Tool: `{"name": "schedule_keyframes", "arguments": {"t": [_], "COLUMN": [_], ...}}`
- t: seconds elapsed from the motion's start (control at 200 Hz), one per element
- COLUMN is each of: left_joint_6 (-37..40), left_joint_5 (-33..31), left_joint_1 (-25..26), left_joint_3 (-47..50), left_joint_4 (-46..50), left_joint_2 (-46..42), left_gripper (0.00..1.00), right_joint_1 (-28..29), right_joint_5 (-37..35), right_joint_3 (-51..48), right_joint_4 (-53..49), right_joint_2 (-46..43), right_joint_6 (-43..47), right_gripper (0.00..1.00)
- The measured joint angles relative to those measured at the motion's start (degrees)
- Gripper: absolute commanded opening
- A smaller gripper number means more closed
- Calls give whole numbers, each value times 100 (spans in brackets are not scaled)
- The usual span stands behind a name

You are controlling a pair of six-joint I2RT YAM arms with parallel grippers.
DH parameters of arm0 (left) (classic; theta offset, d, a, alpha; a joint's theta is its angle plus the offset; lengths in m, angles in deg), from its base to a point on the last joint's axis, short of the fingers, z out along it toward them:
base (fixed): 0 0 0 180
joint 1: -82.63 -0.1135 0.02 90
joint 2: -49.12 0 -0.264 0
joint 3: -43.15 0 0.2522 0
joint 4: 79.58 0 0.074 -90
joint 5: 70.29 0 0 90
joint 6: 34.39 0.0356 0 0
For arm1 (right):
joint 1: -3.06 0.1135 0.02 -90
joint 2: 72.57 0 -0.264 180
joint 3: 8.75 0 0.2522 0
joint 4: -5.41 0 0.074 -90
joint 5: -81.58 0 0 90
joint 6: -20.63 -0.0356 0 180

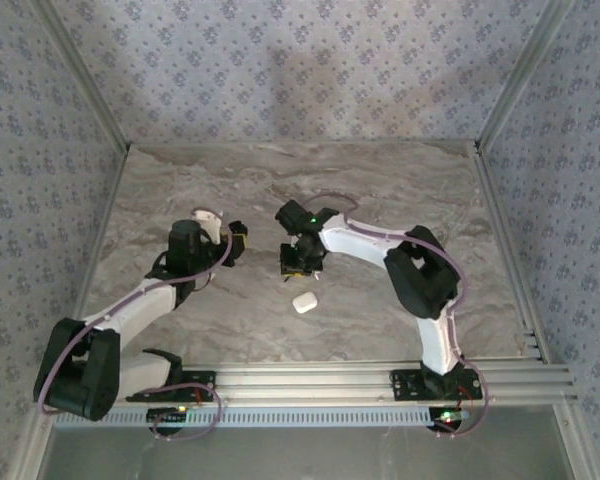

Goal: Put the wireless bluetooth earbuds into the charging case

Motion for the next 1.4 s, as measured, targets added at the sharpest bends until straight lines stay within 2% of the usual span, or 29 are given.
{"name": "schedule_keyframes", "arguments": {"t": [0.34,0.615,0.934,1.399], "left_joint_6": [485,960,1419,2190], "left_joint_5": [85,304,634,1622], "left_joint_1": [715,909,1161,1305], "left_joint_3": [-2,-7,-11,-50], "left_joint_4": [-361,-791,-1235,-1480], "left_joint_2": [599,1078,1429,1526], "left_gripper": [13,13,13,13], "right_joint_1": [-304,-538,-745,-688], "right_joint_5": [-306,-345,-321,-284], "right_joint_3": [-1309,-2151,-2656,-2732], "right_joint_4": [957,1622,2253,2583], "right_joint_2": [-1187,-1950,-2520,-3211], "right_joint_6": [345,922,1672,2909], "right_gripper": [21,21,20,20]}}
